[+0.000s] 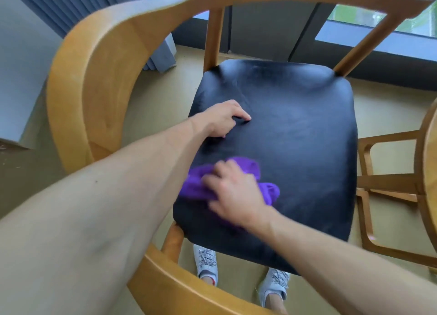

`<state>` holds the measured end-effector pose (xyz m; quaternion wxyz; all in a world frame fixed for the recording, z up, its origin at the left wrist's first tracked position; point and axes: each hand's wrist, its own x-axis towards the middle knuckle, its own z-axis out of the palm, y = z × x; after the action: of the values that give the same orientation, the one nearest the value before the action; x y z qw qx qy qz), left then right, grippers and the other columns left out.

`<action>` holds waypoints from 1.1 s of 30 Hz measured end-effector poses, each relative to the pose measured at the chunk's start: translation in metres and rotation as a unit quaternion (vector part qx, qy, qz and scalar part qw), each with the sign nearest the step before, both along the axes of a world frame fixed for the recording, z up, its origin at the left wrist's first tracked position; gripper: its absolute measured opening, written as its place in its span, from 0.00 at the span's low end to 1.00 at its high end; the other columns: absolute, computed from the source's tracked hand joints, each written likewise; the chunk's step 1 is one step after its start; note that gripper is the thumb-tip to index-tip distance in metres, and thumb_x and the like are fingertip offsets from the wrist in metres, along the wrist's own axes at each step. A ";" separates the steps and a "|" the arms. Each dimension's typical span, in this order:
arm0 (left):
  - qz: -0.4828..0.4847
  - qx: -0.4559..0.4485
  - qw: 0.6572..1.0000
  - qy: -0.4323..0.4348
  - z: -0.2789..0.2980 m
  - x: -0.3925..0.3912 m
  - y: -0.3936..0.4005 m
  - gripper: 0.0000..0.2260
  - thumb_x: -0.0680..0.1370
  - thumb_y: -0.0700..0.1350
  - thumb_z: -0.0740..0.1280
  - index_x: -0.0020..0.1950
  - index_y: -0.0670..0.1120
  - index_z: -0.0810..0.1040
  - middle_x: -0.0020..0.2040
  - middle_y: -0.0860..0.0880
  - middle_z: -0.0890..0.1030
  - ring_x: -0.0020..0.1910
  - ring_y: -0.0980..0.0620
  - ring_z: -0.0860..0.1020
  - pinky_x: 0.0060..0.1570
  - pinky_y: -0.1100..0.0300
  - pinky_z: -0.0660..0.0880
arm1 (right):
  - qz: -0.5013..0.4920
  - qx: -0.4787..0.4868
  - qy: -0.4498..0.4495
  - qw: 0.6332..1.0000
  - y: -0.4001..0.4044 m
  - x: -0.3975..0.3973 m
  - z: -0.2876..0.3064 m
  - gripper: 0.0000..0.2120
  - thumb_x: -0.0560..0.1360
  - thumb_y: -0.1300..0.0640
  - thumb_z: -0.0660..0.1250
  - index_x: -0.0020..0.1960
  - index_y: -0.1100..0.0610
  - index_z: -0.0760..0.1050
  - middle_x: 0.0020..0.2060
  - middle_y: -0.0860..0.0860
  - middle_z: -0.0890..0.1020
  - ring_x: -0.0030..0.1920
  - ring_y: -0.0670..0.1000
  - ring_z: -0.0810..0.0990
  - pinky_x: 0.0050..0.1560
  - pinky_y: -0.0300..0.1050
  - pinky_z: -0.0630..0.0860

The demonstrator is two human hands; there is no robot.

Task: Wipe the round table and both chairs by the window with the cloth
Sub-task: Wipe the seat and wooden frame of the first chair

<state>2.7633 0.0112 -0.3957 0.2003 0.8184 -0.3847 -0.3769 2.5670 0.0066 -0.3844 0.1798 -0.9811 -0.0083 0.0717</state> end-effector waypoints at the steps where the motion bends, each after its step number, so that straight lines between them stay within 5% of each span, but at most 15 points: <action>1: -0.002 0.001 1.000 -0.007 0.001 0.000 -0.001 0.24 0.77 0.31 0.56 0.65 0.50 0.80 0.61 0.54 0.71 0.56 0.50 0.75 0.48 0.66 0.75 | 0.066 0.029 0.005 0.997 0.019 -0.002 0.002 0.13 0.66 0.48 0.68 0.49 0.51 0.78 0.48 0.51 0.74 0.51 0.56 0.73 0.29 0.43 0.62; 4: -0.010 0.006 1.000 -0.023 -0.006 -0.003 0.002 0.24 0.77 0.32 0.58 0.67 0.53 0.79 0.67 0.53 0.71 0.60 0.50 0.74 0.64 0.63 0.67 | 0.184 0.047 0.042 0.981 0.059 -0.007 -0.002 0.09 0.70 0.49 0.67 0.48 0.49 0.81 0.47 0.49 0.76 0.50 0.54 0.74 0.30 0.43 0.61; 7: -0.014 0.008 1.000 -0.023 -0.009 -0.006 0.006 0.24 0.78 0.33 0.58 0.68 0.55 0.78 0.68 0.53 0.70 0.63 0.49 0.72 0.71 0.56 0.64 | 0.151 0.027 -0.015 0.988 0.053 0.007 -0.010 0.13 0.73 0.53 0.58 0.47 0.51 0.81 0.48 0.50 0.79 0.52 0.56 0.76 0.31 0.44 0.63; 11: -0.002 -0.013 1.000 -0.013 -0.005 0.000 0.003 0.19 0.80 0.35 0.58 0.64 0.50 0.82 0.66 0.50 0.74 0.65 0.52 0.73 0.67 0.66 0.62 | -0.060 -0.023 -0.051 0.997 0.012 0.070 -0.008 0.09 0.74 0.58 0.62 0.44 0.56 0.81 0.41 0.55 0.83 0.43 0.59 0.81 0.33 0.47 0.63; 15: -0.038 0.024 0.999 -0.028 -0.001 0.001 -0.003 0.16 0.82 0.44 0.59 0.66 0.54 0.80 0.69 0.52 0.72 0.69 0.49 0.71 0.72 0.52 0.63 | -0.156 -0.041 -0.080 0.984 0.019 0.089 -0.004 0.01 0.64 0.63 0.70 0.36 0.59 0.81 0.29 0.57 0.81 0.30 0.60 0.80 0.29 0.45 0.68; 18: -0.044 0.054 0.996 -0.050 0.004 -0.003 -0.001 0.16 0.82 0.50 0.57 0.67 0.59 0.77 0.70 0.56 0.70 0.70 0.48 0.69 0.70 0.45 0.65 | -0.084 -0.013 -0.162 0.983 0.051 0.064 -0.001 0.04 0.58 0.60 0.72 0.33 0.57 0.80 0.29 0.53 0.81 0.32 0.57 0.81 0.23 0.40 0.68; 23: -0.037 0.057 0.997 -0.039 0.009 -0.004 0.001 0.17 0.83 0.51 0.55 0.68 0.60 0.77 0.70 0.58 0.69 0.70 0.50 0.69 0.71 0.44 0.64 | 0.137 0.037 -0.072 0.987 0.085 0.018 -0.012 0.09 0.57 0.54 0.77 0.28 0.53 0.76 0.29 0.48 0.76 0.31 0.53 0.75 0.25 0.39 0.57; 29: -0.025 0.060 0.997 -0.028 0.012 -0.002 -0.005 0.16 0.83 0.50 0.55 0.64 0.57 0.80 0.68 0.55 0.72 0.68 0.49 0.72 0.69 0.46 0.66 | -0.047 0.009 -0.204 0.978 0.018 0.078 -0.001 0.03 0.62 0.66 0.71 0.36 0.61 0.82 0.31 0.58 0.83 0.31 0.59 0.82 0.27 0.43 0.74; 33: -0.081 0.123 0.981 -0.124 0.021 -0.002 -0.022 0.18 0.82 0.53 0.53 0.43 0.51 0.80 0.53 0.52 0.78 0.57 0.46 0.76 0.54 0.49 0.64 | -0.093 0.006 -0.174 0.980 -0.003 0.091 -0.006 0.09 0.68 0.65 0.70 0.48 0.67 0.80 0.40 0.65 0.83 0.39 0.66 0.83 0.34 0.56 0.80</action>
<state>2.7611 -0.0104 -0.3745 0.0178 0.8433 -0.4225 -0.3317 2.6583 0.0038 -0.3901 0.1869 -0.9740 0.0509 -0.1172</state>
